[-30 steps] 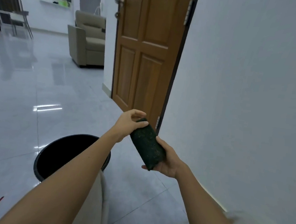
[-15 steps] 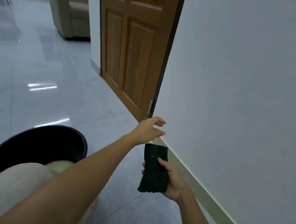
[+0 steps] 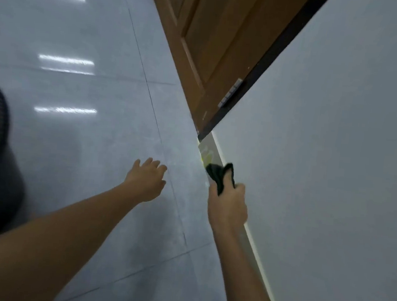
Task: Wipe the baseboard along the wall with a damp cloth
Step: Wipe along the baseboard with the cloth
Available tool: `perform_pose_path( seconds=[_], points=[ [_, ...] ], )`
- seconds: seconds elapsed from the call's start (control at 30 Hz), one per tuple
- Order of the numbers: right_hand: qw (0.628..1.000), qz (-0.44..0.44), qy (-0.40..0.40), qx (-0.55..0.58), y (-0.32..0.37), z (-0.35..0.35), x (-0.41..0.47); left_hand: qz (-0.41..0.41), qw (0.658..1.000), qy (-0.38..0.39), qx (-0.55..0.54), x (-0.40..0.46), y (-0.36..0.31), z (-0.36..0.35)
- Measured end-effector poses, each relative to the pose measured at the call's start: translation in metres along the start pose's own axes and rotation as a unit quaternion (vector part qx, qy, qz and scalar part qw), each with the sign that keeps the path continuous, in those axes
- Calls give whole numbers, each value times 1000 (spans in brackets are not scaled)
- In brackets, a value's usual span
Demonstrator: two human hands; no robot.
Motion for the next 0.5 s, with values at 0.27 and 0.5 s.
perform_pose_path(
  seconds=[0.27, 0.5],
  points=[
    [910, 238, 48, -335, 36, -99, 99, 27, 995, -93, 13, 74, 3, -78],
    [901, 181, 98, -382, 8, -138, 113, 17, 982, -189, -10, 72, 9, -87]
  ],
)
Point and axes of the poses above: each hand's wrist, its own x-axis towards the middle knuckle, its own z-axis out of the back of the hand, y = z × x, the point moved 7 cm from there along x, towards the middle knuckle, and after that the axes turned 12 degrees about x, right-handed, at the moved point
